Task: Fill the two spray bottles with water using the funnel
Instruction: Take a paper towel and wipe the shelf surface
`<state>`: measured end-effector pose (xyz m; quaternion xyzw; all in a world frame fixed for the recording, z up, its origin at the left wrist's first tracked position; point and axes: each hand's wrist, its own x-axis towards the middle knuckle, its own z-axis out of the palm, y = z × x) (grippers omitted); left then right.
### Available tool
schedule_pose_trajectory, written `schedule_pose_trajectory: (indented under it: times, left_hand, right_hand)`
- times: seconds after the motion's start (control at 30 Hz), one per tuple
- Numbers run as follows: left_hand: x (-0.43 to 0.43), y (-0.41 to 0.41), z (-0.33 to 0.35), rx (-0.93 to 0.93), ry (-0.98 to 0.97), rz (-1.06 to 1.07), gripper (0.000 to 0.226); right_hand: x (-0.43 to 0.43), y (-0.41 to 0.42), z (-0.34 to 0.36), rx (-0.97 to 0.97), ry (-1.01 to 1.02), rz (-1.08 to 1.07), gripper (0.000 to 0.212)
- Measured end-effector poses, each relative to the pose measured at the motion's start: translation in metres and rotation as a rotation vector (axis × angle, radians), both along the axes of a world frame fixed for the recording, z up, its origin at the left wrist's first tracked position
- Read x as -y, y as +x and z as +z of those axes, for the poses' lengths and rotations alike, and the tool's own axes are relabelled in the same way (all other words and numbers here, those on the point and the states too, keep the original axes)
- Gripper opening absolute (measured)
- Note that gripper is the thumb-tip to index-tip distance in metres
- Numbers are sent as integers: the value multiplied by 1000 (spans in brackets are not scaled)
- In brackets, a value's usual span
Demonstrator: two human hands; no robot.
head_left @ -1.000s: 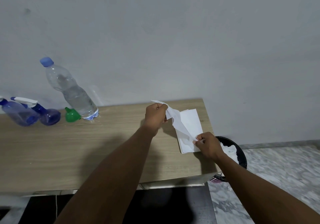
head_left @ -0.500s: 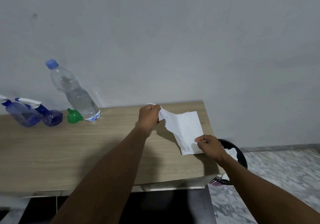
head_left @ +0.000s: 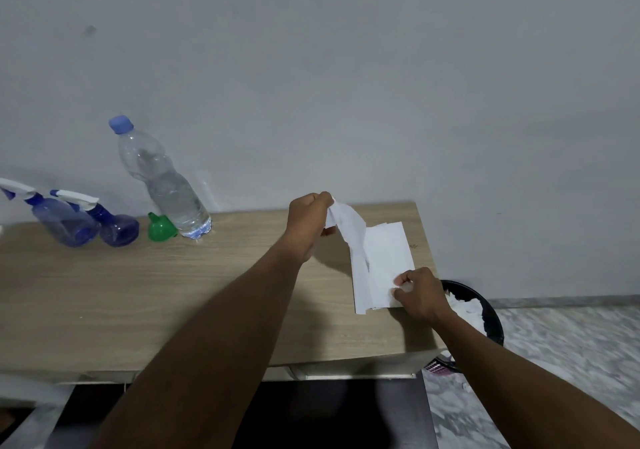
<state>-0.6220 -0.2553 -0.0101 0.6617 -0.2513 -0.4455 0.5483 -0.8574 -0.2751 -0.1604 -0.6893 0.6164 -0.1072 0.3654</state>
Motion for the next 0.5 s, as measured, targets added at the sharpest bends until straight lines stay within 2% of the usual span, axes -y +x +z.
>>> schedule_pose_trajectory:
  times: [0.17, 0.3, 0.37, 0.5]
  left_hand:
    - [-5, -2, 15, -61, 34, -26, 9]
    - [-18, -4, 21, -54, 120, -165, 15]
    - [-24, -2, 28, -17, 135, -229, 8]
    - [-38, 12, 45, -6, 154, -309, 18]
  right_hand:
    - [-1, 2, 22, -28, -43, -31, 9]
    - [2, 14, 61, 306, 18, -161, 20]
    - [10, 22, 83, 447, 93, -202, 25]
    - [19, 43, 117, 620, 354, -118, 25]
